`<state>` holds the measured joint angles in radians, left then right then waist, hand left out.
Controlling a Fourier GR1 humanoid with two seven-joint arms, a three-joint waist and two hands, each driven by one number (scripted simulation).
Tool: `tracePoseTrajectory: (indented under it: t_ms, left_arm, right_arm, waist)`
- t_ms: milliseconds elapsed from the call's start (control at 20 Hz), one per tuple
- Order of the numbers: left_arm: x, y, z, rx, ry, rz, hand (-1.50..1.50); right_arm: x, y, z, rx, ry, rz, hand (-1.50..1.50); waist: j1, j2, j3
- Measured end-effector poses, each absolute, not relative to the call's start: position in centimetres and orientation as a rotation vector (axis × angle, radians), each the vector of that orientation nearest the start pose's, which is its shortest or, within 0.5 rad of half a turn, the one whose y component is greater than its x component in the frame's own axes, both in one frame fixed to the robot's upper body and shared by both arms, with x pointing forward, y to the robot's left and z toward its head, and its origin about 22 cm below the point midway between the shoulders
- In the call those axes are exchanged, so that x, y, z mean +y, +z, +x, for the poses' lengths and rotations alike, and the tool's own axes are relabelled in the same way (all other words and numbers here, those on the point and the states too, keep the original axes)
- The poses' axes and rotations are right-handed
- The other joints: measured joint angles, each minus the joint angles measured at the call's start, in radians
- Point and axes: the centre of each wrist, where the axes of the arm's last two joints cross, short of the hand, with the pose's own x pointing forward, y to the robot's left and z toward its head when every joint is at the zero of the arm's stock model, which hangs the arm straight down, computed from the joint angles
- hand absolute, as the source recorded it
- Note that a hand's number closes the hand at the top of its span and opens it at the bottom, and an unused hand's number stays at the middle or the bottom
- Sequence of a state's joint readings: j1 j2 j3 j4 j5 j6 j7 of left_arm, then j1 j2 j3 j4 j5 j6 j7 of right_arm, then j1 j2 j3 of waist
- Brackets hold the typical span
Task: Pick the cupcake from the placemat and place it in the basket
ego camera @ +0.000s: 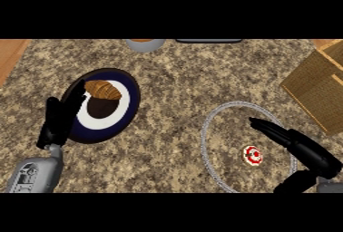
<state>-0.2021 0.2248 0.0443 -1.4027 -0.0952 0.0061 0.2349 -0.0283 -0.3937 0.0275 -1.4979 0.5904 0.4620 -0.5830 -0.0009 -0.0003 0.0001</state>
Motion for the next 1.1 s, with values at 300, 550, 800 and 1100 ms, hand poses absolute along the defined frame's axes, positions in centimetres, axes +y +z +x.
tracePoseTrajectory:
  t_ms: [300,550,800,1100]
  left_arm:
    - [28.0,2.8,29.5,-1.356,-0.212,0.270,0.00]
    - [28.4,2.4,29.8,-1.358,-0.210,0.266,0.00]
    - [27.8,2.3,28.9,-1.355,-0.216,0.271,0.00]
    - [27.8,2.6,29.5,-1.353,-0.215,0.273,0.00]
  right_arm:
    - [-30.2,1.2,24.9,-1.615,1.225,-0.052,-1.50]
    - [-29.8,0.9,26.0,-1.609,1.224,-0.045,-1.50]
    - [-29.1,-0.4,25.8,-1.594,1.222,-0.049,-1.50]
    - [-28.6,-1.1,25.7,-1.637,1.291,-0.097,1.50]
  waist:
    - [0.000,0.000,0.000]
    - [0.000,0.000,0.000]
    - [0.001,0.000,0.000]
    - [0.000,0.000,0.000]
